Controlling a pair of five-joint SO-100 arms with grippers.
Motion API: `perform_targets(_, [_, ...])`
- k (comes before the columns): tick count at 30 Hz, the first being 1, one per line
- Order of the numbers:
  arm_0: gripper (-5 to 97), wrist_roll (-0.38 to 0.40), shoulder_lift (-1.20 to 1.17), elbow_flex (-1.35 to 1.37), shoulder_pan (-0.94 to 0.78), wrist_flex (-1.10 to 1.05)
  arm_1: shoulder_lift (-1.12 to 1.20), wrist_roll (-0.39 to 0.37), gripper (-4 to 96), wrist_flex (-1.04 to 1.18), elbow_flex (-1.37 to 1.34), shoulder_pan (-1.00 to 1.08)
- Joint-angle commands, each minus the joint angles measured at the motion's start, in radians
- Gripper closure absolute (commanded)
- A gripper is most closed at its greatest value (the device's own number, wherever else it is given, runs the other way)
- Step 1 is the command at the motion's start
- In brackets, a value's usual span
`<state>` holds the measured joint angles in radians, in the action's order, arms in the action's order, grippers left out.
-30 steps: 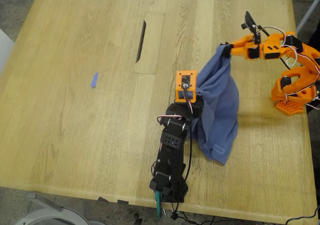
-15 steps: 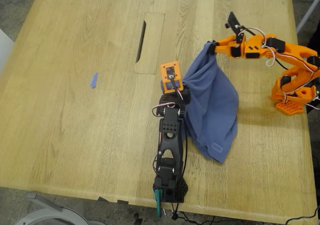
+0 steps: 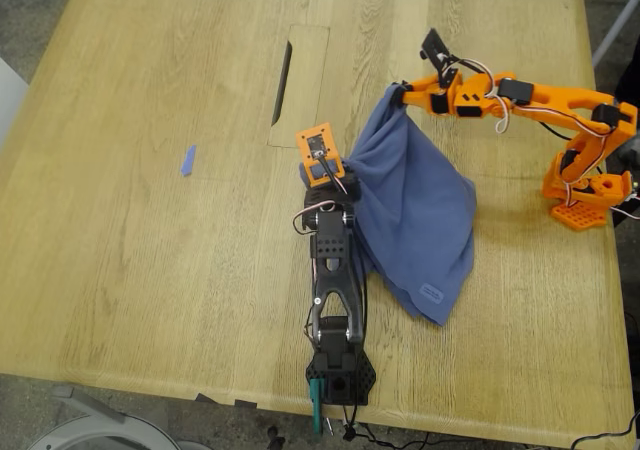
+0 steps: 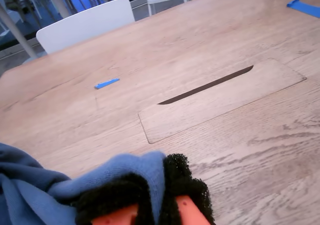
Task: Fold a T-shirt
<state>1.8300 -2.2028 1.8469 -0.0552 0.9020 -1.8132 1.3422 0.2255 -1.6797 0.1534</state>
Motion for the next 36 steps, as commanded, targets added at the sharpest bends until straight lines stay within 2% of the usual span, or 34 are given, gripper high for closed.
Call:
perform_targets(1, [92, -0.012, 0.015, -0.029, -0.034, -0.109, 0.035, -0.005, 91.4, -0.043, 0.109, 0.015])
perform_targets(21, [92, -0.017, 0.284, -0.005, -0.204, -0.387, 0.474, -0.002, 91.4, -0.135, 0.402, 0.135])
perform_targets(33, [92, -0.021, 0.486, -0.120, -0.273, -0.477, 0.931, -0.005, 91.4, 0.089, 1.062, 0.219])
perform_targets(36, [92, -0.023, 0.557, -0.184, -0.290, -0.485, 1.088, -0.006, 91.4, 0.192, 1.302, 0.224])
